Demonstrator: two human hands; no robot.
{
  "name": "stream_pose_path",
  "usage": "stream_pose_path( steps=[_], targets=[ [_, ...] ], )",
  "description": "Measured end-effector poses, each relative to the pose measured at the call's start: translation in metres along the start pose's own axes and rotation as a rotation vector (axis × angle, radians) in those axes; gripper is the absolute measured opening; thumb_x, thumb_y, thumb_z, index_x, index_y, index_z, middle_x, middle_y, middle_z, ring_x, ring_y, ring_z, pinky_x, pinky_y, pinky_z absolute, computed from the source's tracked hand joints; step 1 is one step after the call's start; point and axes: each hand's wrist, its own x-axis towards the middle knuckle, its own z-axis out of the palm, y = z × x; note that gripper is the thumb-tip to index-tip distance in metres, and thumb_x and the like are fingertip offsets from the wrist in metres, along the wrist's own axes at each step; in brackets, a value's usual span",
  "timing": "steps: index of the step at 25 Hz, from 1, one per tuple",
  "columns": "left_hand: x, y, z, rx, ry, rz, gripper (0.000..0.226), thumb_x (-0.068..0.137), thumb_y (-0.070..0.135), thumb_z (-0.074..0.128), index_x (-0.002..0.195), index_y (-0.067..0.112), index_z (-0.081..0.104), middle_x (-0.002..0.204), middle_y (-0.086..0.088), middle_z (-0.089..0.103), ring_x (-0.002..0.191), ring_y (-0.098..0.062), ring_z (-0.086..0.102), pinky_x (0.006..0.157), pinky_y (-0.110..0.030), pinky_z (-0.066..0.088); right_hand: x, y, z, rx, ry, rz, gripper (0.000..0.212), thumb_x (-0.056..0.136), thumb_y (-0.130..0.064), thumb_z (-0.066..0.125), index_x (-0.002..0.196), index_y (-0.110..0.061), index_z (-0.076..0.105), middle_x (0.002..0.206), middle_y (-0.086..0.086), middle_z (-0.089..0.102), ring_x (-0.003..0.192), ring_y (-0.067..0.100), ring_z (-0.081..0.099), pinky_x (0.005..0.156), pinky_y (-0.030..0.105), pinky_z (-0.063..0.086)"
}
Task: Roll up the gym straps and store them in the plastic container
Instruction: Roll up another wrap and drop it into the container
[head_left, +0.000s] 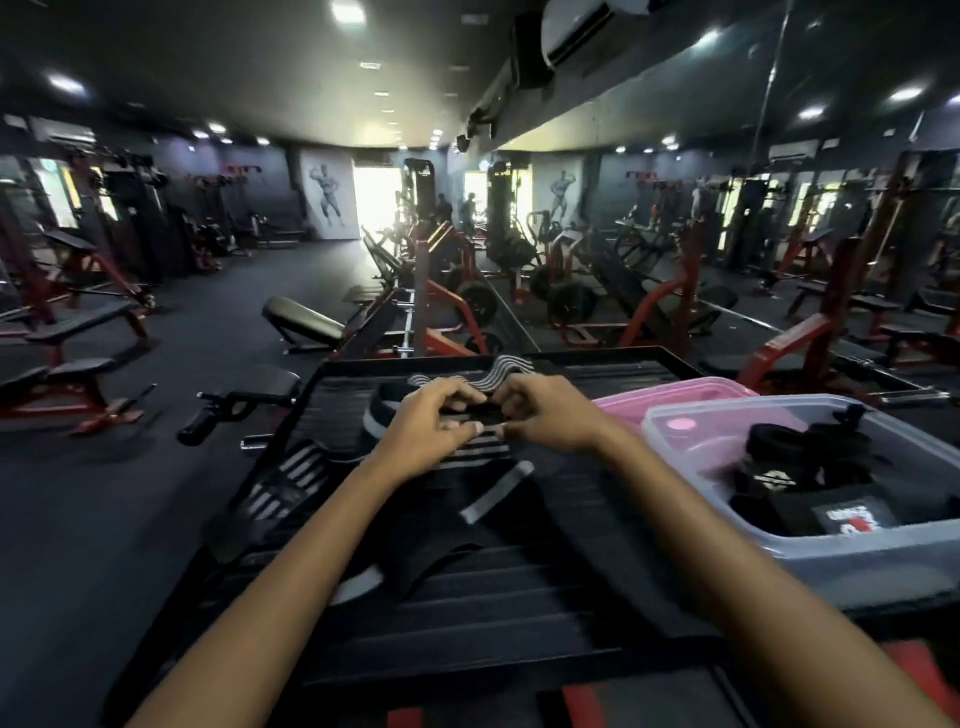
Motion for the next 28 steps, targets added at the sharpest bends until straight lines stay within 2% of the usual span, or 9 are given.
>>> stream_pose_path(
  steps=[4, 7, 10, 13, 16, 18, 21, 24, 28],
  targets=[
    [-0.024, -0.046, -0.028, 0.093, -0.015, -0.023, 0.027, 0.081, 0.004, 0.072, 0.104, 0.015, 0.064, 0.113, -0.007, 0.060, 0.106, -0.018, 0.058, 0.088, -0.023, 0.050, 0.015, 0.008, 0.054, 0.073, 0.054, 0.058, 0.031, 0.079, -0.009, 0.073, 0.108, -0.007, 0.063, 0.099, 0.005, 0.064, 0.090, 0.016, 0.058, 0.075, 0.018, 0.039],
    [-0.039, -0.064, -0.028, 0.118, -0.001, 0.006, 0.029, 0.081, 0.002, 0.069, 0.108, 0.012, 0.064, 0.112, -0.005, 0.058, 0.107, -0.018, 0.058, 0.091, -0.018, 0.046, 0.019, 0.018, 0.081, 0.102, 0.122, 0.084, 0.033, 0.080, -0.005, 0.070, 0.113, -0.006, 0.062, 0.112, 0.010, 0.062, 0.099, 0.018, 0.059, 0.083, 0.017, 0.040],
    [-0.042, -0.066, -0.025, 0.150, 0.150, 0.117, 0.028, 0.082, -0.001, 0.064, 0.106, 0.014, 0.064, 0.109, -0.001, 0.056, 0.106, -0.014, 0.051, 0.091, -0.022, 0.046, 0.016, 0.030, 0.092, 0.082, 0.262, 0.106, 0.047, 0.080, -0.002, 0.067, 0.125, -0.011, 0.057, 0.116, 0.009, 0.052, 0.112, 0.023, 0.053, 0.095, 0.023, 0.040],
    [-0.038, -0.071, -0.036, 0.321, 0.281, 0.070, 0.029, 0.082, 0.005, 0.067, 0.109, 0.015, 0.062, 0.111, 0.001, 0.053, 0.110, -0.013, 0.042, 0.095, -0.022, 0.038, 0.021, 0.041, 0.094, -0.008, 0.280, 0.153, 0.051, 0.080, -0.008, 0.068, 0.129, -0.018, 0.056, 0.121, 0.009, 0.046, 0.116, 0.025, 0.045, 0.102, 0.030, 0.037],
    [-0.041, -0.076, -0.039, 0.470, 0.195, -0.016, 0.031, 0.085, 0.011, 0.064, 0.114, 0.016, 0.060, 0.114, -0.001, 0.058, 0.109, -0.020, 0.054, 0.097, -0.037, 0.044, 0.030, 0.045, 0.092, -0.036, 0.182, 0.174, 0.046, 0.081, -0.012, 0.068, 0.125, -0.019, 0.056, 0.119, 0.007, 0.050, 0.112, 0.026, 0.052, 0.096, 0.035, 0.044],
    [-0.043, -0.076, -0.039, 0.479, 0.151, -0.044, 0.029, 0.086, 0.013, 0.062, 0.115, 0.019, 0.060, 0.113, 0.001, 0.065, 0.106, -0.020, 0.060, 0.097, -0.040, 0.044, 0.033, 0.049, 0.090, -0.006, 0.222, 0.168, 0.036, 0.080, -0.010, 0.068, 0.115, -0.014, 0.059, 0.108, 0.006, 0.055, 0.103, 0.025, 0.056, 0.085, 0.027, 0.042],
    [-0.043, -0.078, -0.042, 0.455, 0.174, -0.050, 0.024, 0.087, 0.020, 0.062, 0.110, 0.025, 0.063, 0.105, 0.004, 0.071, 0.100, -0.019, 0.065, 0.090, -0.040, 0.049, 0.034, 0.058, 0.085, 0.083, 0.306, 0.173, 0.018, 0.080, -0.007, 0.071, 0.094, -0.012, 0.062, 0.092, 0.002, 0.054, 0.086, 0.020, 0.055, 0.070, 0.020, 0.032],
    [-0.043, -0.073, -0.042, 0.521, 0.176, -0.055, 0.021, 0.088, 0.028, 0.063, 0.108, 0.023, 0.064, 0.100, 0.000, 0.073, 0.096, -0.022, 0.066, 0.087, -0.039, 0.049, 0.035, 0.060, 0.080, 0.126, 0.359, 0.187, 0.016, 0.083, -0.011, 0.067, 0.085, -0.019, 0.054, 0.089, 0.002, 0.055, 0.081, 0.019, 0.053, 0.072, 0.030, 0.039],
    [-0.042, -0.074, -0.054, 0.573, 0.182, -0.092, 0.021, 0.083, 0.043, 0.068, 0.091, 0.023, 0.066, 0.087, 0.004, 0.072, 0.088, -0.018, 0.066, 0.088, -0.038, 0.046, 0.037, 0.058, 0.072, 0.329, 0.539, 0.244, 0.012, 0.092, -0.010, 0.056, 0.092, -0.017, 0.046, 0.091, 0.005, 0.060, 0.084, 0.023, 0.055, 0.076, 0.034, 0.042]
  ],
)
